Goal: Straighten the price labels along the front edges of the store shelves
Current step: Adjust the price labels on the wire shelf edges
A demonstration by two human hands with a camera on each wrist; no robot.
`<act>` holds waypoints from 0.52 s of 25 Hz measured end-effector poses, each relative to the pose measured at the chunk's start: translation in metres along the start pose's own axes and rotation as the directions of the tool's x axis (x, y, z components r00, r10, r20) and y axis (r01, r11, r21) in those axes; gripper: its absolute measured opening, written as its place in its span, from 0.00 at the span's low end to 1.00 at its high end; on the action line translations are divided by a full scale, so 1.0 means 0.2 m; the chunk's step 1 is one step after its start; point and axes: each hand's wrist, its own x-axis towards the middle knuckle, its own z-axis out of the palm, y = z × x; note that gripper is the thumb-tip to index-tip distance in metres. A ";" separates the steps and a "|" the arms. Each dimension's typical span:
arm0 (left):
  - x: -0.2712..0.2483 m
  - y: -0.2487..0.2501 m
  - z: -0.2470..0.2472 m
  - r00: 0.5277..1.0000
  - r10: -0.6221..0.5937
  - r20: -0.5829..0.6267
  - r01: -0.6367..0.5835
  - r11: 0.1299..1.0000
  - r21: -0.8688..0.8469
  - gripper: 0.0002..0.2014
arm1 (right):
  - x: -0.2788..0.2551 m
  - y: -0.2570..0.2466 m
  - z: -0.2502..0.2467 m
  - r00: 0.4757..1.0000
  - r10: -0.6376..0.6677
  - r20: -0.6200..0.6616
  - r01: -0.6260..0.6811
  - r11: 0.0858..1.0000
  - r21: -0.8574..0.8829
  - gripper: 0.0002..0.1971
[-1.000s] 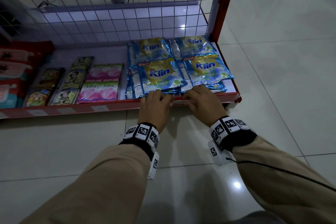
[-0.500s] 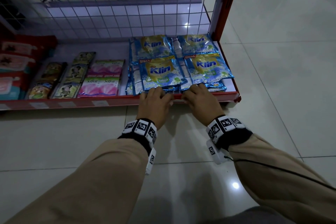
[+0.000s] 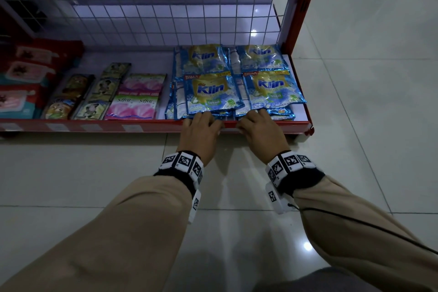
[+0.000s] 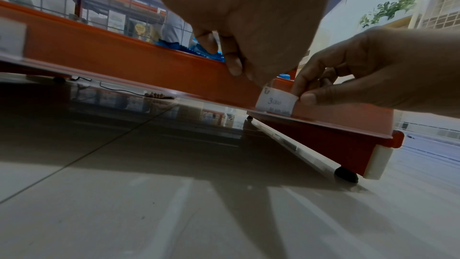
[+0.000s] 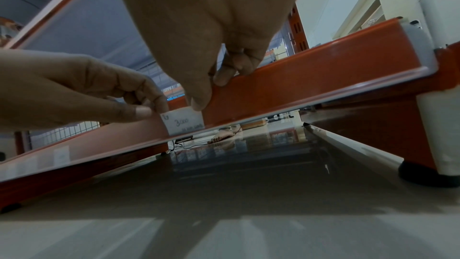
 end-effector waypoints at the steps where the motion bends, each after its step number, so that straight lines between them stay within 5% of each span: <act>1: 0.00 0.00 0.00 1.000 -0.011 0.002 0.011 1.000 0.003 0.12 | 0.00 0.00 0.00 1.000 0.002 -0.006 -0.002 1.000 0.011 0.08; 13: -0.01 0.02 -0.01 1.000 -0.013 0.029 0.011 0.998 0.066 0.22 | -0.05 0.01 0.02 0.994 0.013 -0.108 -0.006 0.998 0.061 0.11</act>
